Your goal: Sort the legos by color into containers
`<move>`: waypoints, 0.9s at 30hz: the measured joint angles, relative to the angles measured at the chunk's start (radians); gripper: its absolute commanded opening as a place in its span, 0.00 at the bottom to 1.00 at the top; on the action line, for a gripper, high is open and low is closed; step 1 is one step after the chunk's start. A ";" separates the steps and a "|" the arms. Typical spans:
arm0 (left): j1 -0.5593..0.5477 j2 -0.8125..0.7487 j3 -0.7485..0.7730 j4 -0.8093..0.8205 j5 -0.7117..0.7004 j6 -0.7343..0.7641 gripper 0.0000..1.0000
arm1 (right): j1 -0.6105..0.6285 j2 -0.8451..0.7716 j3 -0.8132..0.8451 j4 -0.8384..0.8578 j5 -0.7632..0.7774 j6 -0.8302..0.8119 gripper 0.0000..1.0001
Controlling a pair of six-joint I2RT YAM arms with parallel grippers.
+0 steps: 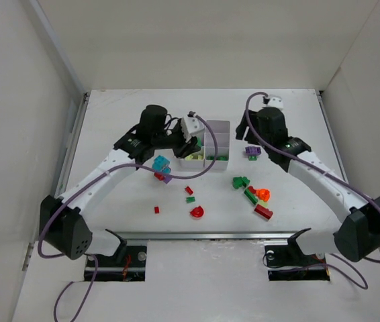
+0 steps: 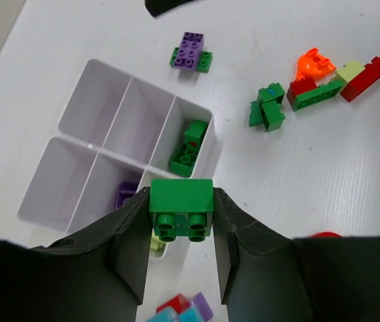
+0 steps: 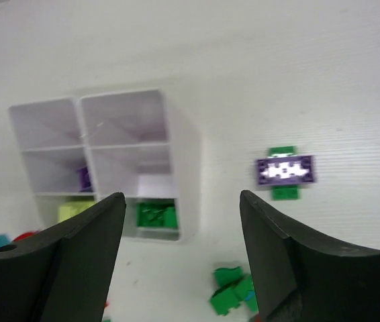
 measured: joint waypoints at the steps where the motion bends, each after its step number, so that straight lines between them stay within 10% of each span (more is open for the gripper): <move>1: -0.017 0.028 0.014 -0.004 -0.005 0.003 0.00 | -0.032 -0.016 -0.012 -0.003 -0.001 -0.006 0.74; 27: -0.180 0.393 -0.030 0.364 -0.357 0.062 0.01 | -0.157 -0.155 -0.098 -0.052 -0.029 -0.087 0.74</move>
